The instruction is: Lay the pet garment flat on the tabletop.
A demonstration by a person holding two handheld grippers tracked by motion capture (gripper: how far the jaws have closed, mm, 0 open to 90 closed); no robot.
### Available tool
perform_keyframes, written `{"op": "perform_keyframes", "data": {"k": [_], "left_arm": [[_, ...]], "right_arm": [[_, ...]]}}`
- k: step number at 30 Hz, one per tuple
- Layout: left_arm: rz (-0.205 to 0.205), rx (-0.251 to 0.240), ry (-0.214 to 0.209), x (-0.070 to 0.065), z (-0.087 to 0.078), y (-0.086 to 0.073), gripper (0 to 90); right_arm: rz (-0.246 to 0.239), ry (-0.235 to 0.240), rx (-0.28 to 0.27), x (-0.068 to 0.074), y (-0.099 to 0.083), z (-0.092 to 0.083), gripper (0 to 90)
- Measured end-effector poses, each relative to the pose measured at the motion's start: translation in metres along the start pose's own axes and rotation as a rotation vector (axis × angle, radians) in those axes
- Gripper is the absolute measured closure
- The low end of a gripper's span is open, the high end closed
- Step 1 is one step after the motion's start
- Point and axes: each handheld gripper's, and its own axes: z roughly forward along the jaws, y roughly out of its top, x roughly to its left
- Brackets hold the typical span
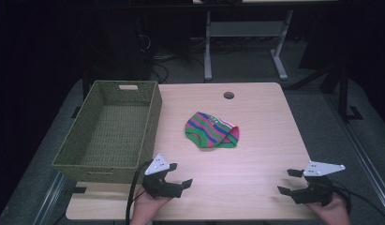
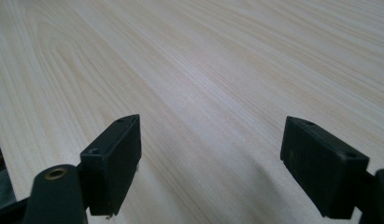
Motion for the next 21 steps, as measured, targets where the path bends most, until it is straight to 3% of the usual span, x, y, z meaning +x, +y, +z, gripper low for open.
{"op": "perform_keyframes", "data": {"k": [11,17,21], "left_arm": [[0.002,0.003,-0.008,0.001,0.003,0.0,15.6],[-0.006,0.005,-0.01,0.002,0.002,-0.001,15.6],[-0.002,0.004,-0.01,0.002,0.002,-0.001,15.6]], "right_arm": [[-0.005,0.016,0.0,0.001,0.006,0.003,18.8],[-0.019,0.035,-0.014,0.002,0.024,0.005,17.5],[-0.004,0.049,0.007,-0.002,0.031,0.008,17.5]]}}
